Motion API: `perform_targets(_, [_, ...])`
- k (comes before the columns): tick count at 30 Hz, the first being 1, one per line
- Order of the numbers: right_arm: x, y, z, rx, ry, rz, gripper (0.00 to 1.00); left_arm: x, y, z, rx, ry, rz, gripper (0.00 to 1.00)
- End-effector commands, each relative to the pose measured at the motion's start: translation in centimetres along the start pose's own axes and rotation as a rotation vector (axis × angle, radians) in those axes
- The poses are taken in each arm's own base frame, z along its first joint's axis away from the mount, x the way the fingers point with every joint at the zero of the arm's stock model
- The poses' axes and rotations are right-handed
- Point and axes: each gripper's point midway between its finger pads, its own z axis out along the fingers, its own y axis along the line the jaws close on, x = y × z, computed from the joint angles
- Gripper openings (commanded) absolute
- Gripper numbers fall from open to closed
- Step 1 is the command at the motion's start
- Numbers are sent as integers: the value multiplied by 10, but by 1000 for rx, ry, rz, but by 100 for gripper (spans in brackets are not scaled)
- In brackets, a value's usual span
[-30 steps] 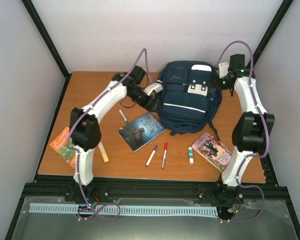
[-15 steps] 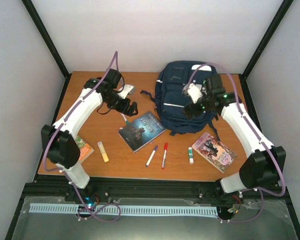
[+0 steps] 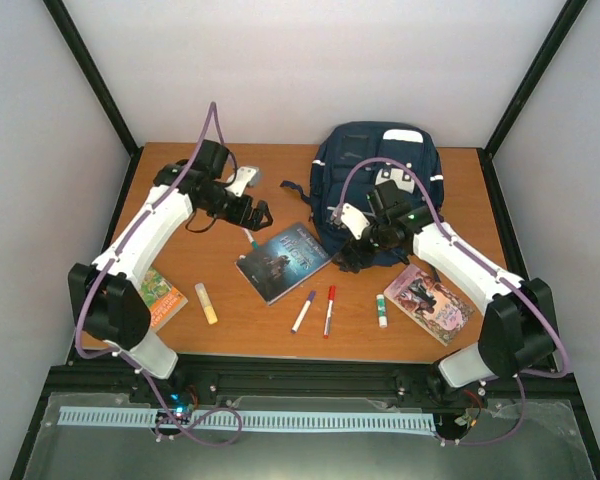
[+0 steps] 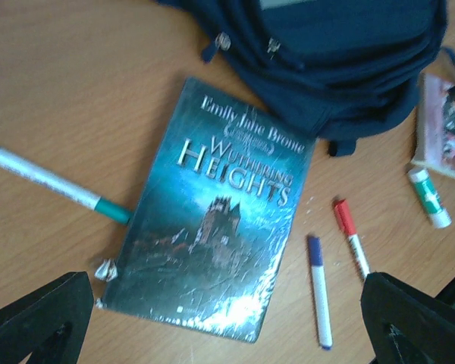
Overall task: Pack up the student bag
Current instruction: Pick up the book from the center of the board.
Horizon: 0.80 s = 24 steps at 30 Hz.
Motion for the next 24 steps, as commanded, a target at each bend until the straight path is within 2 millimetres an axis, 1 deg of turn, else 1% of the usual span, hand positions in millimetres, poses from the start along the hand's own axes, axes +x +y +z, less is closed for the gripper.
perform_targets(1, [-14, -1, 10, -3, -53, 22, 90, -46, -20, -35, 47, -208, 5, 100])
perform_targets(2, [-15, -1, 10, -2, -56, 26, 90, -50, -19, -36, 45, -226, -16, 100])
perform_targets(3, [-16, 0, 10, -3, -58, 26, 90, -54, -13, -37, 12, -249, -51, 100])
perform_targets(4, [-15, 0, 11, -5, -56, 26, 90, -56, -2, -38, -47, -275, -89, 100])
perform_targets(5, [-13, 1, 12, -10, -49, 27, 90, -55, 14, -36, -131, -287, -116, 100])
perform_targets(7, [-8, 4, 17, -20, -33, 23, 90, -41, 60, -28, -365, -274, -184, 100])
perform_targets(8, [-5, 5, 19, -24, -27, 24, 90, -32, 73, -20, -423, -230, -170, 100])
perform_targets(9, [-2, 6, 22, -28, -21, 28, 90, -25, 78, -12, -436, -185, -140, 100])
perform_targets(10, [2, 9, 25, -35, -16, 33, 90, -17, 80, -1, -423, -149, -113, 100])
perform_targets(11, [5, 11, 29, -44, -9, 38, 90, -14, 79, 7, -404, -143, -91, 100])
perform_targets(12, [10, 14, 32, -52, 1, 39, 90, -9, 76, 13, -367, -143, -85, 100])
perform_targets(13, [14, 15, 34, -48, 12, 44, 89, -5, 65, 21, -286, -133, -76, 100])
perform_targets(15, [19, 15, 37, -34, 29, 68, 85, 7, 38, 39, -100, -67, -41, 90])
perform_targets(16, [22, 17, 38, -48, 37, 81, 83, 15, 28, 47, -29, -23, -41, 88])
perform_targets(17, [24, 20, 40, -66, 42, 89, 81, 20, 26, 53, -2, -1, -58, 87])
perform_targets(20, [27, 25, 46, -103, 54, 129, 77, 32, 34, 71, -7, 51, -80, 87])
perform_targets(22, [25, 26, 49, -117, 53, 156, 76, 36, 41, 81, -18, 82, -97, 87])
perform_targets(24, [22, 25, 51, -124, 53, 181, 73, 40, 43, 90, 12, 117, -115, 85])
